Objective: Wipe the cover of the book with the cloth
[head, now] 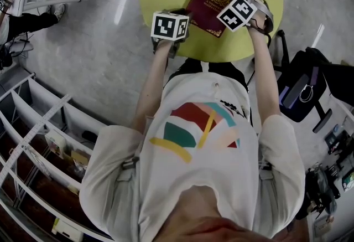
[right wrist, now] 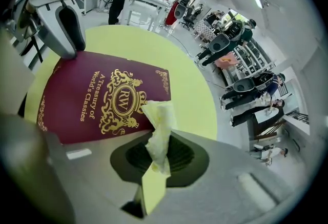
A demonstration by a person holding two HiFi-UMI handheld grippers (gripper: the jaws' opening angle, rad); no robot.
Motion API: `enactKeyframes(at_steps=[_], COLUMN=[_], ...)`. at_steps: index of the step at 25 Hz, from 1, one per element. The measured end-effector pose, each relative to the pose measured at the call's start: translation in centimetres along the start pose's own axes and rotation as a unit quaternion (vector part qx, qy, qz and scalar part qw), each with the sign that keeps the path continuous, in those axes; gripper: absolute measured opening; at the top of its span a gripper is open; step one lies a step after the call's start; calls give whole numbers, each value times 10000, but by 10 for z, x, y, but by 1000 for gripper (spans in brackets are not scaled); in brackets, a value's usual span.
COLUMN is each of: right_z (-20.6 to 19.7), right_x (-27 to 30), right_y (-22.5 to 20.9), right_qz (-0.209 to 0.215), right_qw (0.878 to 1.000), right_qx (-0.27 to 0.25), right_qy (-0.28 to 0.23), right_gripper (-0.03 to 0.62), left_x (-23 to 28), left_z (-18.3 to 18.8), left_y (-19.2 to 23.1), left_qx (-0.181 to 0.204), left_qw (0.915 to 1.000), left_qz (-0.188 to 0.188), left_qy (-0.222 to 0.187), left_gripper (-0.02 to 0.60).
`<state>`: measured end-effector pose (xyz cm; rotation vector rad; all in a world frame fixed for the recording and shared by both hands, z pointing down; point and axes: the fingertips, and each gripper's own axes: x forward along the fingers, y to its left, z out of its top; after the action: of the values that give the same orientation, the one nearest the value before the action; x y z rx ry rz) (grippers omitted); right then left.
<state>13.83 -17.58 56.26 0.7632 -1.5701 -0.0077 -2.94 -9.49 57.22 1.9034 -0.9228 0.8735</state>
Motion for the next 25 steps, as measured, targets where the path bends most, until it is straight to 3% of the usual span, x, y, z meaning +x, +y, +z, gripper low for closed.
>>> enactKeyframes(at_steps=[8, 25], right_z=[7, 18], right_x=[-5, -51], right_y=[9, 117], right_qz=[261, 1006], right_qw=[9995, 9946], right_qx=[176, -18], right_qy=[-51, -261], right_gripper=[31, 31], left_x=[0, 1], left_z=[0, 1], left_y=[0, 0], left_qx=[16, -20], left_qw=[10000, 10000], left_qz=[-1, -50], left_qy=[11, -48], left_gripper=[123, 124])
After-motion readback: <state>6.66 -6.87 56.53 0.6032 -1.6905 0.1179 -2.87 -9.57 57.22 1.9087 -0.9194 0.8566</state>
